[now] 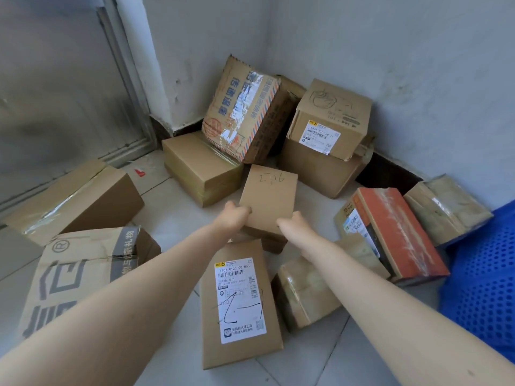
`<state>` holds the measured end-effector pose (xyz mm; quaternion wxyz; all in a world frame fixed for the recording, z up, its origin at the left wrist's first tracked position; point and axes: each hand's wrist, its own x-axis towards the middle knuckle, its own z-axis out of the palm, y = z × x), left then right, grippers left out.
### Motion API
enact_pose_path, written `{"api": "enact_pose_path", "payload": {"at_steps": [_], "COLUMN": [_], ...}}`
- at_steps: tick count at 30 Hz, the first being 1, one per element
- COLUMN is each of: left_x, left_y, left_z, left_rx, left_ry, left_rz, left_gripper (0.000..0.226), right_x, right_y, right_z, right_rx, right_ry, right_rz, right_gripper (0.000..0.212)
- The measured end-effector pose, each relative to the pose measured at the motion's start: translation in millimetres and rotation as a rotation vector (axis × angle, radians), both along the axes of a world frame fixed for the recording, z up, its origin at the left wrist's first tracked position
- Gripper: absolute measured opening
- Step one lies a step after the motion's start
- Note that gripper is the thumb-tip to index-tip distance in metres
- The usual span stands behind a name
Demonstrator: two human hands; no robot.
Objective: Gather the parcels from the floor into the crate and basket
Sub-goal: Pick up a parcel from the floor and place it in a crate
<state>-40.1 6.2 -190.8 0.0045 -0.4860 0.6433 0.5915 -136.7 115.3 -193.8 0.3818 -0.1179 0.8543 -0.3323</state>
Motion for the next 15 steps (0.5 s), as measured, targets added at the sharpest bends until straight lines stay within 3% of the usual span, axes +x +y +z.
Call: {"api": "enact_pose_path", "payload": {"at_steps": [4, 8, 10, 12, 15], "left_x": [-9.5, -17.9, -22.9, -22.8, -13.7], "left_y": [-11.2, -22.2, -24.5, -24.9, -23.3], "left_z": [3.1, 16.3, 26.3, 33.0, 35.5], "left_rx": [0.003, -0.129, -0.110, -0.095, 0.003], "left_ry": [0.215, 0.473, 0.508, 0.355, 0.200], "left_rz": [0.093, 0.104, 0.021, -0.063, -0.044], "left_gripper": [0.053, 0.047, 0.073, 0.119, 0.154], "right_x": [-4.5, -9.8, -13.4, -18.3, -22.2], "right_y": [-5.3, -7.0, -4.7, 1.8, 15.2], "right_z": [-4.3, 4.3, 11.3, 17.3, 14.9], "right_rx": [-0.092, -0.288, -0.367, -0.409, -0.474], "right_ry": [-0.020, -0.011, 0.075, 0.096, -0.018], "right_rz": [-0.225, -0.579, -0.654, -0.671, -0.588], "right_gripper": [0.068, 0.045, 0.030, 0.021, 0.021]}}
